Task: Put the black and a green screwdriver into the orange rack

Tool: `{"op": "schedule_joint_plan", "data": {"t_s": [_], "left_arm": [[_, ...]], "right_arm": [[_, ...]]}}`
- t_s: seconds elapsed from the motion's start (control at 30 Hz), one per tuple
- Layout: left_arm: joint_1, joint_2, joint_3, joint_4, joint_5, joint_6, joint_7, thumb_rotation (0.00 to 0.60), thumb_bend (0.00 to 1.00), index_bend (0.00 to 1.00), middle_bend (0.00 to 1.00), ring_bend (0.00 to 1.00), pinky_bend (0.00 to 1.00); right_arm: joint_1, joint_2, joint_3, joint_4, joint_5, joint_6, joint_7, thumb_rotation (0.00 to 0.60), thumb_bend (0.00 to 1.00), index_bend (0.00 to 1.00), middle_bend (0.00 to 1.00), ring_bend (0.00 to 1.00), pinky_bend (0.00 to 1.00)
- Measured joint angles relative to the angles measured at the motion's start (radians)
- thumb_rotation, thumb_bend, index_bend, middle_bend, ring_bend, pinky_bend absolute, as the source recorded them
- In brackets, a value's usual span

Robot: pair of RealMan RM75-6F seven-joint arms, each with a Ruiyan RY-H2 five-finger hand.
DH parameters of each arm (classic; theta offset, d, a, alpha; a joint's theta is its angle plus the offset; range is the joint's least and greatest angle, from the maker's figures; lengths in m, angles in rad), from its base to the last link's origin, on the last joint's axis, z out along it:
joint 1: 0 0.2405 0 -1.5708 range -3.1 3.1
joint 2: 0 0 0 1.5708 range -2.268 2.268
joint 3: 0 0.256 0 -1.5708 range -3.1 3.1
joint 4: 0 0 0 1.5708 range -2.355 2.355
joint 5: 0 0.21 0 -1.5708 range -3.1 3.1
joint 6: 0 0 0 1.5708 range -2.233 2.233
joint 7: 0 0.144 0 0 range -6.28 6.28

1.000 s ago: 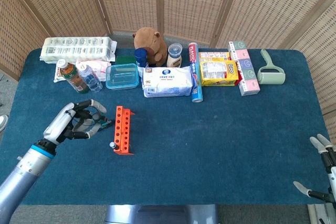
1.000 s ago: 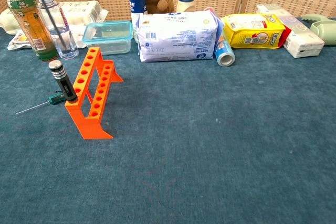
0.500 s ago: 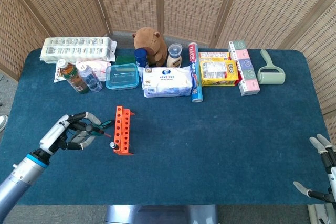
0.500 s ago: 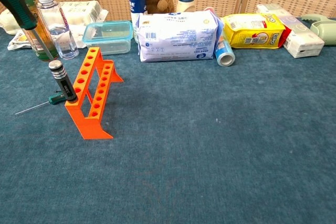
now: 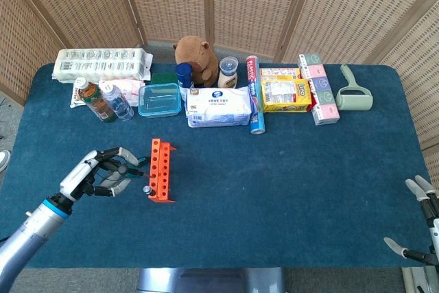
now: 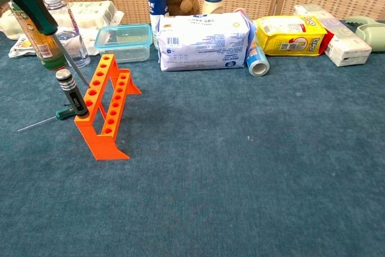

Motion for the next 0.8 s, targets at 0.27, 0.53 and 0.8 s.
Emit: {"op": "schedule_joint_plan", "data": {"t_s": [0.27,0.53,0.8], "left_arm": [[-0.037,-0.021,0.038,0.020,-0.035,0.024,0.031,0.600,0.64,0.43,0.81,0.72,0.85],[-0.064,-0.031,0.066,0.035,-0.058,0.037,0.041,0.600,0.64,0.43,0.81,0.72,0.85],[-0.087,-0.033,0.087,0.044,-0.066,0.055,0.032,0.600,0.64,0.43,0.81,0.72,0.85]], "right_arm": [[-0.001,0.003,0.000,0.002,-0.001,0.003,0.009,0.600,0.03,0.00,0.00,0.01,0.00],[-0.002,0.003,-0.001,0.002,-0.002,0.003,0.008,0.600,0.03,0.00,0.00,0.01,0.00],[-0.002,0.004,-0.002,0.003,-0.003,0.003,0.008,0.600,0.03,0.00,0.00,0.01,0.00]]}}
